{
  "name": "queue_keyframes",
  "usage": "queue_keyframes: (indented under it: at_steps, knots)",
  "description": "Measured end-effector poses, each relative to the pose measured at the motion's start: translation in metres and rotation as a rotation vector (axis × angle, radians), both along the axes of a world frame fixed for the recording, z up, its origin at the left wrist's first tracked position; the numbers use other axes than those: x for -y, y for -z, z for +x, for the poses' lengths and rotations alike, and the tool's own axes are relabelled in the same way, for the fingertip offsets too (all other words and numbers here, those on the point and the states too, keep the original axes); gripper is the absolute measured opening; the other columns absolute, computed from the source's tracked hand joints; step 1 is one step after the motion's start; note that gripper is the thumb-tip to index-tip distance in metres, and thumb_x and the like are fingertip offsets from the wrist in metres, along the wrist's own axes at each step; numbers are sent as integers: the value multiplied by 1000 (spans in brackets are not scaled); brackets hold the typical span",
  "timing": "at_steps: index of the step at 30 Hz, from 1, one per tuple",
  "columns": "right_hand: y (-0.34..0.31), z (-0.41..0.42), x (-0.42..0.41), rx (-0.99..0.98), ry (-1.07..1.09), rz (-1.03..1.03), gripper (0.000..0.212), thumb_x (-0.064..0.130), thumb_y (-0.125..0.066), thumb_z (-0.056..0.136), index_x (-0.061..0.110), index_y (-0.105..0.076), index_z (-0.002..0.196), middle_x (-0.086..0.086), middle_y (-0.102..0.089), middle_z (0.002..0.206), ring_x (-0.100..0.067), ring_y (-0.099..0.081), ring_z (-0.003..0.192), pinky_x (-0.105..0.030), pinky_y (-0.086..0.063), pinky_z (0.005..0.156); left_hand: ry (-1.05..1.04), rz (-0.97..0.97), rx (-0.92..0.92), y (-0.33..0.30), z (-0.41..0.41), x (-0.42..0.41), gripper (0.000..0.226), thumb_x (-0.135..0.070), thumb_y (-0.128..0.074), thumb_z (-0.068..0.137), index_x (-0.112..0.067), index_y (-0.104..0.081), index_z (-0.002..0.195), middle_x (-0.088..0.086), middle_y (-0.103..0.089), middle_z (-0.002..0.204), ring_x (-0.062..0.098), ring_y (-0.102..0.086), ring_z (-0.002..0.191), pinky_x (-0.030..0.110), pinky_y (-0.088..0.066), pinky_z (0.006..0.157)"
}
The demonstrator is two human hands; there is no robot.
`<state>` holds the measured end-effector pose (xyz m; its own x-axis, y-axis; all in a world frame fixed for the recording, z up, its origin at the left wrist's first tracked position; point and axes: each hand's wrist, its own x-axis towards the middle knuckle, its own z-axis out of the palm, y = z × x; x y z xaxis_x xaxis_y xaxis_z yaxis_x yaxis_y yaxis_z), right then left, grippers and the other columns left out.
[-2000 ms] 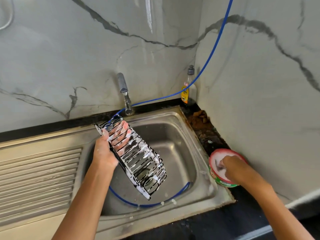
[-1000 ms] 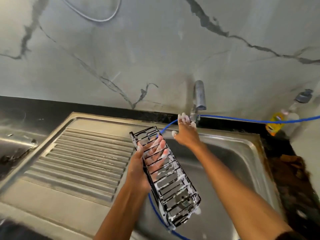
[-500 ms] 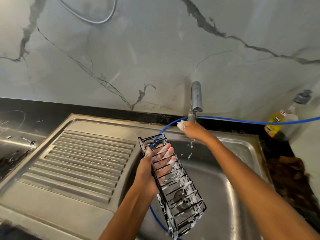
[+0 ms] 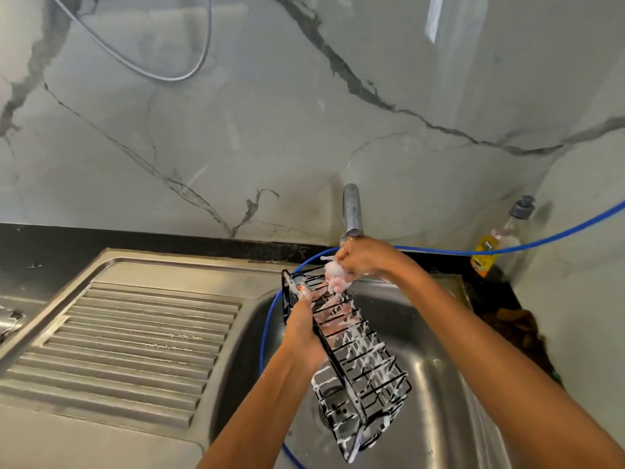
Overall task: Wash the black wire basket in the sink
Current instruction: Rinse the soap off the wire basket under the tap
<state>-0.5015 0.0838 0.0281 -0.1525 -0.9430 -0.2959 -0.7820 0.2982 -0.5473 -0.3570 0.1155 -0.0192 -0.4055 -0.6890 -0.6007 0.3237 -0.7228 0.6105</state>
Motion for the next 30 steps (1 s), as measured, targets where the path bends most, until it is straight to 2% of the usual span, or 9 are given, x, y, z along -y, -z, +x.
queue_keyframes:
  at_steps: [6,10,12,15,17,20,23,27,30]
  knots:
    - [13,4,-4,59,6,-104,14,18,-65,85,6,-73,84,-14,-72,86,-22,-65,80,-38,-53,80,54,40,-69,-1,-13,7,52,-48,-31,104,-5,-60,114,26,-62,120,33,-65,85,33,-55,43]
    - [12,1,-11,171,19,-114,13,14,-66,86,7,-75,93,-5,-73,85,-11,-67,76,-27,-53,75,87,66,-101,7,-19,20,53,-45,-31,104,-3,-61,115,26,-64,112,35,-64,88,34,-56,44]
    - [13,3,-18,132,12,-102,15,12,-63,88,8,-74,97,-8,-74,92,-17,-68,81,-25,-53,71,89,65,-108,12,-22,26,54,-46,-31,104,-2,-60,116,27,-65,107,36,-65,89,35,-57,46]
    - [21,15,-37,-4,12,-154,22,10,-56,92,10,-68,110,-5,-67,112,-7,-60,92,-5,-42,68,104,58,-103,20,-23,35,52,-48,-33,102,-6,-63,105,16,-72,80,28,-70,70,33,-58,47]
    - [33,27,-55,-55,-38,-185,30,14,-49,97,13,-57,126,-2,-53,131,-9,-49,114,-4,-35,86,125,58,-108,21,-23,37,50,-49,-34,101,-10,-64,96,10,-72,66,22,-69,55,30,-57,48]
    - [52,41,-73,-228,-60,-256,40,26,-32,103,18,-37,142,3,-35,146,-11,-22,138,-11,-5,107,152,64,-101,19,-23,38,48,-51,-37,100,-14,-67,94,8,-73,70,21,-68,61,31,-53,57]
    - [58,43,-69,-287,19,-331,35,34,-32,101,23,-48,130,5,-48,133,-12,-37,125,-25,-23,108,124,67,-129,19,-22,36,52,-53,-40,99,-12,-67,115,14,-73,103,25,-70,82,35,-56,68]
    - [53,39,-43,-316,126,-301,33,36,-34,100,18,-62,100,1,-62,105,-17,-50,104,-42,-35,97,66,43,-132,7,-19,34,43,-46,-40,101,-13,-68,98,8,-72,78,20,-69,70,33,-56,58]
    - [47,38,-26,-241,171,-382,33,34,-42,97,24,-57,69,-1,-59,71,-19,-55,72,-35,-46,71,10,54,-132,-4,-18,35,39,-42,-41,102,-13,-64,91,10,-66,85,22,-64,77,38,-52,63]
